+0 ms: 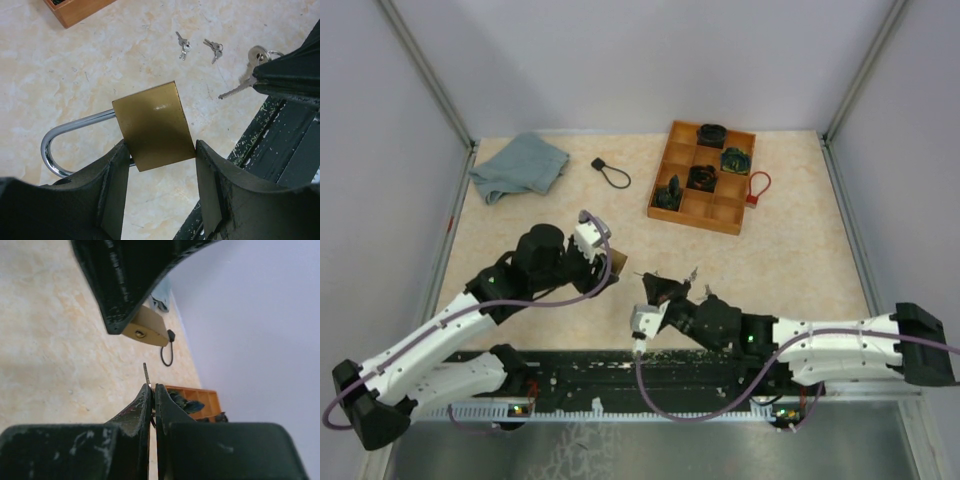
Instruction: Unlock with the key
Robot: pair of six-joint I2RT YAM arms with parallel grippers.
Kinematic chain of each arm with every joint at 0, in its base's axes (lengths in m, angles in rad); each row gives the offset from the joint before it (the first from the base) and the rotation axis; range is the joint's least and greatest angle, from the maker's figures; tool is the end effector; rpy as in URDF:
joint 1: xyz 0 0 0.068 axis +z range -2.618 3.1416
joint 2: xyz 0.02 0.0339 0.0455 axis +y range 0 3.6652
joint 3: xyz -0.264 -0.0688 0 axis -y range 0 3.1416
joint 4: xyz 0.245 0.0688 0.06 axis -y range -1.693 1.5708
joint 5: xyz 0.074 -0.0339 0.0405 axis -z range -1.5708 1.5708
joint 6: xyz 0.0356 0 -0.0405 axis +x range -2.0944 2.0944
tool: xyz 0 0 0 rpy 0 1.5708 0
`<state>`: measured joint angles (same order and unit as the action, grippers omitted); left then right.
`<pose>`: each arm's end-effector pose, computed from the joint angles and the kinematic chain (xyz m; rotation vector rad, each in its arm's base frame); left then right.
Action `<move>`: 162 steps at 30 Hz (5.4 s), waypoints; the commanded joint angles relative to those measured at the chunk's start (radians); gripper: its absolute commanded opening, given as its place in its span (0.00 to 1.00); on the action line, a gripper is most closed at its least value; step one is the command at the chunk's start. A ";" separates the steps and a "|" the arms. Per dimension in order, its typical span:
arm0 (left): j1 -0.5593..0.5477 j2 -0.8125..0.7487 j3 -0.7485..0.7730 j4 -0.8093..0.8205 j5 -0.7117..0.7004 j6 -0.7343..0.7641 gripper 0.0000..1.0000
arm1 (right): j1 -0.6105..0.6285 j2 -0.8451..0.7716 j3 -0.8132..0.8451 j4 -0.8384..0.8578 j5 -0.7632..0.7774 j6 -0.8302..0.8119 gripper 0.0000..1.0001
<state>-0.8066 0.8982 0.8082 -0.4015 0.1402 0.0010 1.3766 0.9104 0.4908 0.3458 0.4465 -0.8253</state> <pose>0.1357 -0.1487 0.3062 0.9141 1.9126 -0.6341 0.0560 0.2051 0.2692 -1.2758 1.0268 0.0550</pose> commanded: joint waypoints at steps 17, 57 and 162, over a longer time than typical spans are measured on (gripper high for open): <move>0.053 0.000 0.068 0.021 0.162 0.115 0.00 | 0.095 0.140 -0.200 0.657 -0.034 -0.744 0.00; 0.053 0.035 0.059 0.039 0.105 0.104 0.00 | 0.108 0.377 -0.154 0.863 0.073 -0.900 0.00; -0.006 0.088 0.063 -0.002 -0.139 0.116 0.00 | 0.048 -0.052 -0.043 0.127 -0.131 -0.087 0.55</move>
<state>-0.8135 1.0382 0.8906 -0.5083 0.0647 0.0650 1.4742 0.9779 0.4141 0.5259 0.3862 -1.2194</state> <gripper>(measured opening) 0.568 0.522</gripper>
